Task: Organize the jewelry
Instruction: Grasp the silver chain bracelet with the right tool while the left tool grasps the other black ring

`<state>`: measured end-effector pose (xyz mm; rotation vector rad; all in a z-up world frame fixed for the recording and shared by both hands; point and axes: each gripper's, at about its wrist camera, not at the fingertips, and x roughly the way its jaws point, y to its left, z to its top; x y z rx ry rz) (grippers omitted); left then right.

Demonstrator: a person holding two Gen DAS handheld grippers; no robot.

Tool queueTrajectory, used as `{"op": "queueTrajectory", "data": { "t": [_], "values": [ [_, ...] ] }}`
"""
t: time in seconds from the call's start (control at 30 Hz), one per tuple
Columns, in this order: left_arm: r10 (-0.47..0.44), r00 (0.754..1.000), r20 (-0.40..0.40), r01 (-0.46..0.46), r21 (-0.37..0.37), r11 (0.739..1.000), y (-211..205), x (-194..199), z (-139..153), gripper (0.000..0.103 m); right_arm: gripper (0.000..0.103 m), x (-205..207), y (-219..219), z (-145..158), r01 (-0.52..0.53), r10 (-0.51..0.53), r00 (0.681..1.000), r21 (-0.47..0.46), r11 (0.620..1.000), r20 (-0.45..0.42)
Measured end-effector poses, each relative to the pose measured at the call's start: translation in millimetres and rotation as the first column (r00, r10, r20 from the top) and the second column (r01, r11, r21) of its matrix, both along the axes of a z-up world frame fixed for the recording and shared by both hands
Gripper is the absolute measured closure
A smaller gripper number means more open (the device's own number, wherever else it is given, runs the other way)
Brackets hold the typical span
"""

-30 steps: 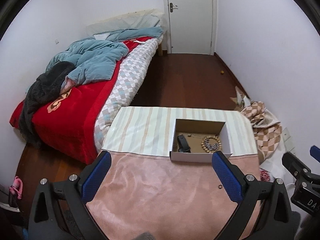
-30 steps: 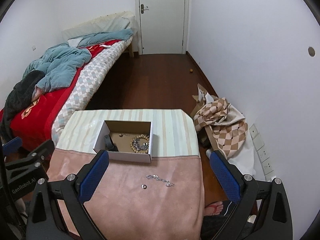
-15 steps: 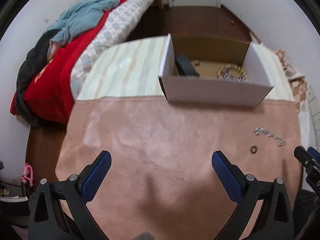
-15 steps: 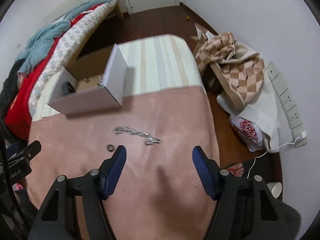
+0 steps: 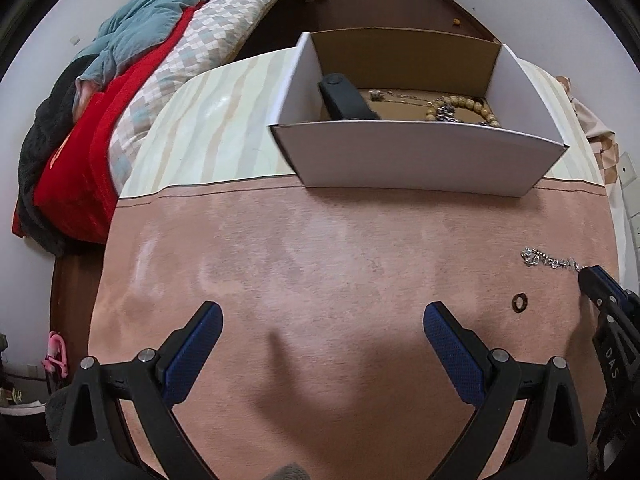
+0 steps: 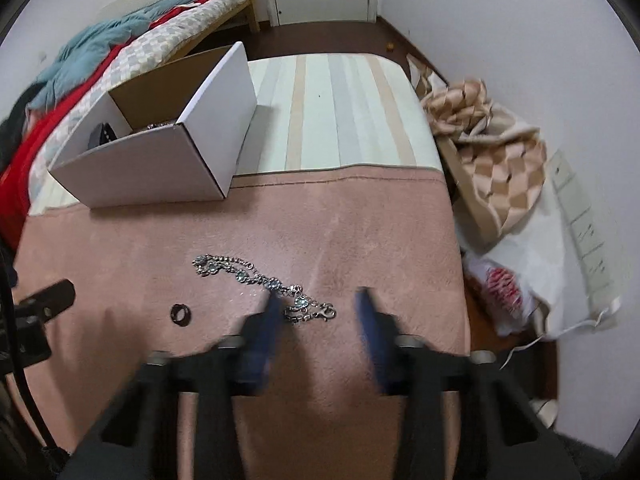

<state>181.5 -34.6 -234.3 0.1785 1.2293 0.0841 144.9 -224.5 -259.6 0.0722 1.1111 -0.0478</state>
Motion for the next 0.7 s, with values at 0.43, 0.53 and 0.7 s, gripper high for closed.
{"op": "queueTrajectory", "data": {
  "t": [0.43, 0.53, 0.7],
  "values": [
    [-0.122, 0.992, -0.04, 0.114, -0.157, 0.981, -64, -5, -9, 0.001, 0.098, -25, -55, 22, 0.128, -0.13, 0.991, 0.112, 0.985, 0.013],
    [-0.155, 0.986, -0.054, 0.145, -0.155, 0.977, -79, -5, -16, 0.015, 0.098, -28, -60, 21, 0.143, -0.145, 0.989, 0.111, 0.984, 0.008],
    [-0.171, 0.983, -0.07, 0.158, -0.166, 0.973, -89, -4, -24, 0.04, 0.098, -32, -66, 23, 0.157, -0.159, 0.987, 0.108, 0.982, 0.007]
  ]
}}
